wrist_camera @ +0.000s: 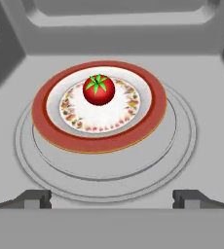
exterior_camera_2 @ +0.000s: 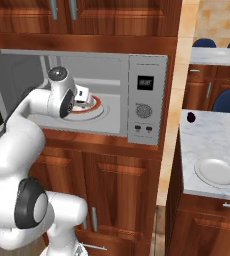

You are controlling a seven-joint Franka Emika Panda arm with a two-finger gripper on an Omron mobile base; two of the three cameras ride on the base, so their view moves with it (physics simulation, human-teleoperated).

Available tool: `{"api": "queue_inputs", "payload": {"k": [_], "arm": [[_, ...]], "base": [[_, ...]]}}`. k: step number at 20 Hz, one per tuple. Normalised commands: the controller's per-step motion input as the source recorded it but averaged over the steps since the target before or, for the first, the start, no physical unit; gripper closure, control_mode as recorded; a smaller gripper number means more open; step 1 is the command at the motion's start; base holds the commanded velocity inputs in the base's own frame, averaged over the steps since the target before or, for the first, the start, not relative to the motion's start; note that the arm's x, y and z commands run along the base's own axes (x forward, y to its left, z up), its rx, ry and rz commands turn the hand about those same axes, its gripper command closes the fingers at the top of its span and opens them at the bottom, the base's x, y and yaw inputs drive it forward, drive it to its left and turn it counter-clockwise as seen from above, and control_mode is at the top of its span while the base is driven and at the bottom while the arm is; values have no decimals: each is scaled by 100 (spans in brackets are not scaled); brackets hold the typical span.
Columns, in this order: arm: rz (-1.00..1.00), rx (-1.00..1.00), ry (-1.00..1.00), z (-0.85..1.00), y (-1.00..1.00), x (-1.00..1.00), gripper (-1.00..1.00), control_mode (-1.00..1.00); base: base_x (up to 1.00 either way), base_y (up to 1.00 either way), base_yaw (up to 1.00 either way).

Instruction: Pick the tomato from the microwave and place it on plate located on the counter.

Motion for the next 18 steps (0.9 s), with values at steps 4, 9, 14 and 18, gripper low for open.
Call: {"api": "queue_inputs", "payload": {"k": [4, 9, 14, 18], "arm": [[0, 0, -13, -26, 6, 10, -100, -100], [0, 5, 0, 8, 28, 33, -100, -100], [0, 5, 0, 19, 11, 45, -100, -100], [0, 1, 1, 1, 1, 44, -100, -100]], "base": [[0, 0, 0], [0, 0, 0], [0, 0, 0], [0, 0, 0]]}}
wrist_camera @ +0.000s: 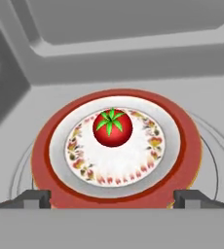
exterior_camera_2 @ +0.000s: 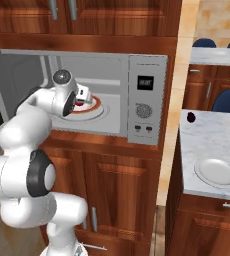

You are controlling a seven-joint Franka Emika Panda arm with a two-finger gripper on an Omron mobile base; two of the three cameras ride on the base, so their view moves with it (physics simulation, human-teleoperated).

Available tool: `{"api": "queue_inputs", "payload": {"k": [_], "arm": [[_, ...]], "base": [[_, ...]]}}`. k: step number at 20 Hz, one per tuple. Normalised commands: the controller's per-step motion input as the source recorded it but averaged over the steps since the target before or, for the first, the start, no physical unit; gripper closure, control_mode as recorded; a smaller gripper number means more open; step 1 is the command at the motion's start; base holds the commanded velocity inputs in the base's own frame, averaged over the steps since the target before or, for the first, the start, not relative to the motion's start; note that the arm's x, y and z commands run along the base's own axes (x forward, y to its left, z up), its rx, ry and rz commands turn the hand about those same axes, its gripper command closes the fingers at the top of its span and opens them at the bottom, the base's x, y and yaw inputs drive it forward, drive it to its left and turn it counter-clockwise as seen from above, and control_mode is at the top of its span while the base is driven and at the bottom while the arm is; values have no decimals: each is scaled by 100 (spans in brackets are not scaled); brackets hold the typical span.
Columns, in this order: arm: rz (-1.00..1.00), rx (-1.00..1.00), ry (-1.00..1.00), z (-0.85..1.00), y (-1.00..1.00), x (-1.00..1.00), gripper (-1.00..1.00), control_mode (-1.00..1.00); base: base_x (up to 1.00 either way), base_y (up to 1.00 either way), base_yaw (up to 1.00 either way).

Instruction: Pick the tomato from the microwave and place it on plate located on the counter.

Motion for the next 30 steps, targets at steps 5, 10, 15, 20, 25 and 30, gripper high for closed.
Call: {"api": "queue_inputs", "payload": {"k": [5, 10, 15, 20, 25, 30], "arm": [[0, 0, 4, -31, 0, 37, -100, -100], [0, 0, 0, -30, 1, 33, -100, -100], [0, 0, 4, 0, 7, 42, -100, -100], [0, 0, 5, 0, 12, 41, -100, -100], [0, 0, 1, -11, 3, 30, -100, -100], [0, 0, 0, -23, 2, 13, -100, -100]], "base": [[0, 0, 0], [0, 0, 0], [0, 0, 0], [0, 0, 0], [0, 0, 0], [0, 0, 0]]}}
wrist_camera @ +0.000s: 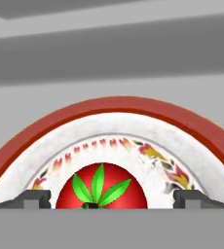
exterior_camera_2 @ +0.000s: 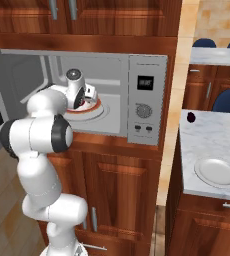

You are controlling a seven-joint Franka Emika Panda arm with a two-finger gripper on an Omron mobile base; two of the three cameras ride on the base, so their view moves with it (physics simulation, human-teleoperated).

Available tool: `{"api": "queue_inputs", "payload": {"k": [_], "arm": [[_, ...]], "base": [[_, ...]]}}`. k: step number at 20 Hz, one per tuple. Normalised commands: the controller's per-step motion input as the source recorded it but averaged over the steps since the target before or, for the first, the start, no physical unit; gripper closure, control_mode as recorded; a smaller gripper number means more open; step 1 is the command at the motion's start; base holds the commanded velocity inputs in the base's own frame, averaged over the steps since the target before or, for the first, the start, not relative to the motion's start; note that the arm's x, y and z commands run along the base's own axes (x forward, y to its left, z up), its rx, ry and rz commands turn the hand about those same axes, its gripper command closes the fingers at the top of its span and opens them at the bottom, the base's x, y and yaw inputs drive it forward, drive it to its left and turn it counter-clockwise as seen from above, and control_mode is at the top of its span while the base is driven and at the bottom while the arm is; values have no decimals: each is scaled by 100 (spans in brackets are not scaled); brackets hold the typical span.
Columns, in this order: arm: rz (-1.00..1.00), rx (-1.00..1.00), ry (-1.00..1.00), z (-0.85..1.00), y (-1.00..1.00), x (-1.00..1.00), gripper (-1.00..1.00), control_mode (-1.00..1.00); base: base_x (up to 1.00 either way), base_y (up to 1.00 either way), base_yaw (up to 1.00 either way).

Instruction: Pick the tomato from the microwave and place it on plate located on the counter.

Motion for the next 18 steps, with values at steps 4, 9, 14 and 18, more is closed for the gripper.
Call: {"api": "queue_inputs", "payload": {"k": [4, 9, 14, 18], "arm": [[0, 0, 0, -22, 5, 7, -100, -100], [0, 0, 0, -2, 3, 0, -100, -100], [0, 0, 0, 0, 0, 0, 100, -100], [0, 0, 0, 0, 0, 0, 100, -100]], "base": [[0, 0, 0], [0, 0, 0], [0, 0, 0], [0, 0, 0]]}}
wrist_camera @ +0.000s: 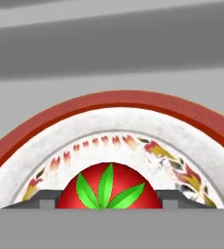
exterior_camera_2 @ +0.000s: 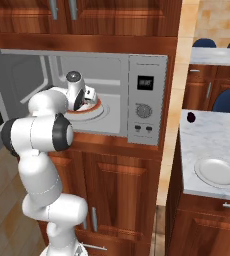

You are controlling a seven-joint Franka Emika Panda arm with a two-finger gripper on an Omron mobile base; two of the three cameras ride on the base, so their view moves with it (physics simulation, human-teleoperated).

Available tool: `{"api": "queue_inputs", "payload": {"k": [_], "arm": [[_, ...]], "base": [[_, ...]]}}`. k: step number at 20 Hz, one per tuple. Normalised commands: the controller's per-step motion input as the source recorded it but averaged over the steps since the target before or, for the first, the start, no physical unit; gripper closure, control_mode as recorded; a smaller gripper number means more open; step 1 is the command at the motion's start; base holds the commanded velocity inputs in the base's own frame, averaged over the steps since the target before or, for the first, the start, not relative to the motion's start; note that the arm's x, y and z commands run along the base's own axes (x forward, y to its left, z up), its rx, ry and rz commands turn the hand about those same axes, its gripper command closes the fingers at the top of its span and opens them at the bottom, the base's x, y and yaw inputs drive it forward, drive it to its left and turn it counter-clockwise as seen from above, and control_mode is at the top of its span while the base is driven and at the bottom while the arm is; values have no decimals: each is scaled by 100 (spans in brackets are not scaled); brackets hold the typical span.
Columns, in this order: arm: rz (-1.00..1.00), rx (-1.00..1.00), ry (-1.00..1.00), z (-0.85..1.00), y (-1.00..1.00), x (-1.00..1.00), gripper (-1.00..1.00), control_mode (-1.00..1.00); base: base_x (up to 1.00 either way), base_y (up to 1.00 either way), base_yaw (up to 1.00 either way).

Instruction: Pick the tomato from the microwave and place it on plate located on the counter.

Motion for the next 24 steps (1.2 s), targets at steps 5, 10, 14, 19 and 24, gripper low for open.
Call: {"api": "queue_inputs", "payload": {"k": [5, 10, 14, 19, 24], "arm": [[0, 0, 0, 0, 0, 0, 100, -100], [0, 0, 0, -1, 0, -2, 100, -100], [0, 0, -12, 6, 8, -36, 100, -100], [0, 0, -3, 36, 15, -35, 100, -100], [0, 0, 0, 61, 8, -31, 100, -100]], "base": [[0, 0, 0], [0, 0, 0], [0, 0, 0], [0, 0, 0], [0, 0, 0]]}}
